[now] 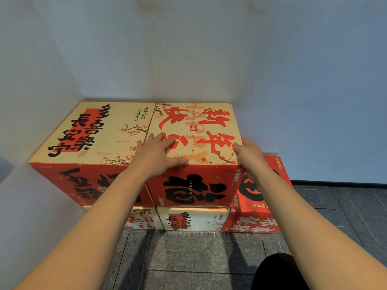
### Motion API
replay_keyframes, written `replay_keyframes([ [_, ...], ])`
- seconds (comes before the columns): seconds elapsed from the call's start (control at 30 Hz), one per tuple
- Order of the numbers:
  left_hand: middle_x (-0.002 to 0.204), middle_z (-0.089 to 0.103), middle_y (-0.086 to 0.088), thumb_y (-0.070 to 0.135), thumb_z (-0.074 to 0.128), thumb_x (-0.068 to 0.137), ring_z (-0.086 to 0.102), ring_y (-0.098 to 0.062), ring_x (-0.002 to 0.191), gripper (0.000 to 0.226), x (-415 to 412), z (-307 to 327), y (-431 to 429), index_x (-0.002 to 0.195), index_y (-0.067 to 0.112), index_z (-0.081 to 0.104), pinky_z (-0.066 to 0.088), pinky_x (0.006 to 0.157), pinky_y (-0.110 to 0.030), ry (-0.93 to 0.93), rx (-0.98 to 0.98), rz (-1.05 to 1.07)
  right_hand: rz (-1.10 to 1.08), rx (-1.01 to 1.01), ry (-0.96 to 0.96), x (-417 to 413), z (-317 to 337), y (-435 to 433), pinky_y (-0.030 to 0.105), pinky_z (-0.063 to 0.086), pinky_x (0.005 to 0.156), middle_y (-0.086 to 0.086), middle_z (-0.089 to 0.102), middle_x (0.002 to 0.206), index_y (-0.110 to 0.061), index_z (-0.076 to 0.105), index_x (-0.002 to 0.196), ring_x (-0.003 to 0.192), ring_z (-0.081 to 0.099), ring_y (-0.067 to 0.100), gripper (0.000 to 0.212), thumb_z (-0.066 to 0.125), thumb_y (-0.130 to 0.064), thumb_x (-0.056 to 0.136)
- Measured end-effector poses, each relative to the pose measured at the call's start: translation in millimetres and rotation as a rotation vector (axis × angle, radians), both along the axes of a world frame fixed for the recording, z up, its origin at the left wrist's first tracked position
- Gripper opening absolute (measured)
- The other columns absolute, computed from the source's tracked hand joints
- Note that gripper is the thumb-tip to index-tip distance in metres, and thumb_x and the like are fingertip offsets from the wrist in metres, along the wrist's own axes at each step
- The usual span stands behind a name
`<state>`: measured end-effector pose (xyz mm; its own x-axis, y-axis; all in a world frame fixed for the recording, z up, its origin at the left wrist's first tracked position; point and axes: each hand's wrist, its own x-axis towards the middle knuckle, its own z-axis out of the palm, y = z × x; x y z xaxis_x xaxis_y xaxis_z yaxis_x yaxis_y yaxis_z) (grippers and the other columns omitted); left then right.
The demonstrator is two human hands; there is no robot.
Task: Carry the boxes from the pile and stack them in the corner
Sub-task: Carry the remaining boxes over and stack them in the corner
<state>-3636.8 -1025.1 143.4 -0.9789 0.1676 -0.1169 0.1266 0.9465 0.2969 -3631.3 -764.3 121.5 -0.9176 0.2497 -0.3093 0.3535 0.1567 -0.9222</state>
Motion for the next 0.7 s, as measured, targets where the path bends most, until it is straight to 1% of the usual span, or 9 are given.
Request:
replay_keyframes([
  [0.07, 0.170, 0.011, -0.004, 0.083, 0.053, 0.075, 0.004, -0.031, 0.157, 0.101, 0.2, -3.9, 1.6, 0.159, 0.034, 0.026, 0.002, 0.124, -0.058, -0.016, -0.040, -0.004, 0.007, 0.034, 0.008, 1.3, -1.9, -1.0, 0.046, 0.060, 0.087, -0.001, 0.077, 0.113, -0.024, 0.059, 0.132, 0.098, 0.076, 0.021, 0.027, 0.042, -0.022, 0.111],
  [0.13, 0.171, 0.011, -0.003, 0.082, 0.055, 0.075, 0.003, -0.030, 0.157, 0.100, 2.1, -7.7, 1.6, 0.159, 0.035, 0.027, 0.000, 0.124, -0.058, -0.015, -0.045, -0.005, 0.013, 0.043, 0.013, 5.1, -4.1, -1.7, 0.042, 0.058, 0.080, -0.003, 0.076, 0.112, -0.026, 0.059, 0.131, 0.098, 0.076, 0.020, 0.027, 0.041, -0.025, 0.111],
  [0.2, 0.170, 0.012, -0.003, 0.080, 0.057, 0.076, 0.004, -0.029, 0.157, 0.098, 3.7, -9.3, -0.3, 0.158, 0.035, 0.029, -0.001, 0.123, -0.059, -0.010, -0.032, 0.000, -0.006, 0.050, 0.021, 6.8, -6.3, 0.3, 0.034, 0.053, 0.069, -0.007, 0.076, 0.101, -0.025, 0.060, 0.118, 0.088, 0.075, 0.015, 0.021, 0.042, -0.032, 0.109],
  [0.27, 0.170, 0.015, -0.003, 0.077, 0.061, 0.077, 0.006, -0.029, 0.157, 0.096, 3.7, -8.0, -1.2, 0.157, 0.034, 0.031, 0.000, 0.123, -0.059, -0.008, -0.011, -0.004, -0.105, 0.046, 0.059, 7.4, -4.6, 6.0, 0.028, 0.045, 0.062, -0.011, 0.065, 0.089, -0.022, 0.053, 0.107, 0.078, 0.064, 0.008, 0.018, 0.044, -0.037, 0.105],
  [0.33, 0.168, 0.019, -0.003, 0.072, 0.065, 0.078, 0.010, -0.027, 0.156, 0.093, 4.0, -5.7, -2.2, 0.156, 0.033, 0.034, 0.001, 0.123, -0.059, 0.000, 0.023, -0.007, -0.182, 0.023, 0.100, 7.3, -1.5, 10.1, 0.030, 0.044, 0.067, -0.010, 0.064, 0.095, -0.017, 0.056, 0.118, 0.083, 0.060, 0.004, 0.025, 0.042, -0.036, 0.107],
  [0.4, 0.168, 0.020, -0.002, 0.071, 0.067, 0.077, 0.012, -0.026, 0.156, 0.092, 4.8, -4.7, -3.1, 0.155, 0.033, 0.036, 0.000, 0.123, -0.059, 0.002, 0.039, -0.015, -0.162, 0.026, 0.076, 6.6, 1.1, 8.7, 0.030, 0.048, 0.070, -0.007, 0.067, 0.108, -0.010, 0.058, 0.133, 0.092, 0.063, 0.007, 0.039, 0.040, -0.036, 0.110],
  [0.47, 0.169, 0.018, -0.001, 0.073, 0.066, 0.076, 0.009, -0.026, 0.156, 0.094, 6.2, -5.2, -4.2, 0.155, 0.034, 0.035, -0.002, 0.123, -0.059, -0.004, 0.034, -0.031, -0.094, 0.005, 0.022, 8.3, 4.5, 1.0, 0.032, 0.052, 0.070, -0.004, 0.068, 0.104, -0.012, 0.060, 0.126, 0.083, 0.063, 0.009, 0.030, 0.041, -0.030, 0.110],
  [0.53, 0.169, 0.016, -0.002, 0.073, 0.067, 0.075, 0.008, -0.027, 0.157, 0.097, 7.3, -4.1, -5.7, 0.156, 0.033, 0.032, -0.003, 0.124, -0.058, -0.018, 0.022, -0.038, -0.050, 0.028, 0.005, 8.0, 4.6, -4.4, 0.028, 0.047, 0.058, 0.001, 0.073, 0.104, -0.016, 0.060, 0.123, 0.075, 0.065, 0.011, 0.023, 0.043, -0.019, 0.109],
  [0.7, 0.168, 0.017, -0.003, 0.071, 0.070, 0.074, 0.010, -0.028, 0.156, 0.099, 7.3, -0.6, -5.1, 0.157, 0.033, 0.031, -0.001, 0.124, -0.058, -0.025, -0.007, -0.035, -0.036, 0.047, -0.001, 4.3, 5.6, -4.4, 0.026, 0.047, 0.058, -0.001, 0.073, 0.111, -0.023, 0.058, 0.123, 0.088, 0.072, 0.016, 0.024, 0.041, -0.012, 0.110],
])
